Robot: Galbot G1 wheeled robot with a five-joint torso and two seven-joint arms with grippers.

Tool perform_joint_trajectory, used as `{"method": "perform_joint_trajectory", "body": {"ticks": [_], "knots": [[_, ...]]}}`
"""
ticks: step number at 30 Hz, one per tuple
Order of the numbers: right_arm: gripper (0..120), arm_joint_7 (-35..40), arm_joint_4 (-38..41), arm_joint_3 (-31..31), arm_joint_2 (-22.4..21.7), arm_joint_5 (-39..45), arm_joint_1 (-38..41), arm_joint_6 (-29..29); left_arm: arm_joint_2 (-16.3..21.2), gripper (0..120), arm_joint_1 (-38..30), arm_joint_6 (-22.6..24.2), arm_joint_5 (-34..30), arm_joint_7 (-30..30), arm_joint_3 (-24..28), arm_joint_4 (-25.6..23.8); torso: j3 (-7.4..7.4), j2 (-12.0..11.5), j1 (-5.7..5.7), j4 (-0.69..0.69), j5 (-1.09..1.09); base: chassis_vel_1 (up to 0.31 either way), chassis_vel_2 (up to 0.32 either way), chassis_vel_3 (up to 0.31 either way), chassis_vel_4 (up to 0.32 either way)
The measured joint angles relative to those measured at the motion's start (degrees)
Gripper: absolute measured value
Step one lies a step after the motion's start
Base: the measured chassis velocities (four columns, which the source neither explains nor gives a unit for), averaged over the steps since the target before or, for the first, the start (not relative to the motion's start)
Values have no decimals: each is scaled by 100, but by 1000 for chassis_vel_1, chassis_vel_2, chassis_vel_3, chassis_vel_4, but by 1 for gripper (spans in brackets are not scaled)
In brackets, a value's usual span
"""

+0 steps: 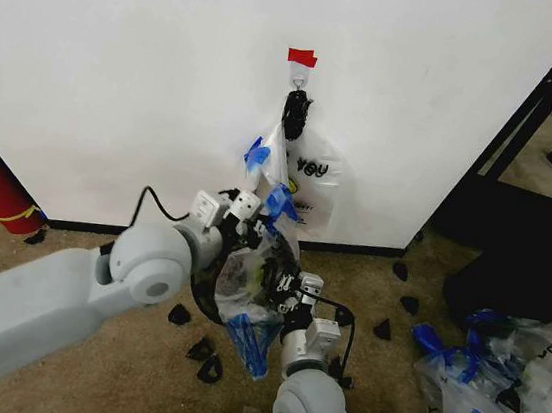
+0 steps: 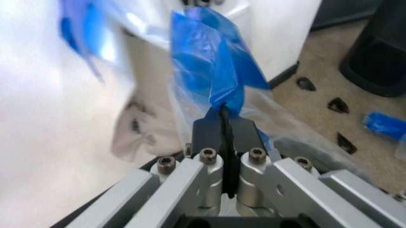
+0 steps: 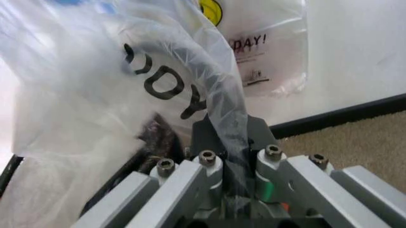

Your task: Pick up the garbage bag from the wall and place it over the trash bin.

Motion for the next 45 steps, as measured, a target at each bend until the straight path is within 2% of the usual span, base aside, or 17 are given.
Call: {"method": "perform_joint_trajectory", "body": {"ticks": [12,20,23,26,28,33,36,38,41,43,45], "knots": [[1,-65,136,48,-208,331,-95,54,235,0,466,131,247,139,-657,580,0,0,0,0,-1,0,0,0,0],[1,-58,137,37,-210,378,-63,49,520,0,791,271,373,378,-1152,544,0,0,0,0,0,0,0,0,0],[1,-45,119,30,-187,379,-47,40,599,8,1159,325,413,396,-1490,281,0,0,0,-1,0,0,0,0,0],[1,-35,74,18,-161,380,-31,33,721,22,1580,388,467,398,-1872,-130,0,0,0,0,-1,0,0,0,0],[1,-33,61,15,-153,380,-24,32,770,25,1687,401,482,401,-1968,-265,0,0,0,1,-1,0,0,0,0],[1,-21,10,16,-114,367,-7,33,1067,46,2233,351,863,387,-2538,-1110,-1,0,0,1,0,0,0,0,0],[1,-17,10,26,-113,338,-5,34,1109,54,2291,314,1002,281,-2531,-1425,0,0,0,1,0,0,0,0,0],[1,-16,10,38,-116,282,-6,40,1095,63,2260,321,883,184,-2422,-1600,-1,0,0,1,1,0,0,0,0],[1,-18,10,72,-121,97,-39,61,809,76,1655,611,-174,-442,-1790,-1779,0,0,0,0,1,0,0,0,0],[1,-19,10,77,-119,66,-44,64,748,79,1521,643,-337,-566,-1655,-1750,0,0,0,-1,0,0,0,0,0],[1,-23,4,95,-105,-53,-59,87,565,88,1015,687,-747,-956,-1099,-1502,0,0,0,-1,0,0,0,0,0]]}}
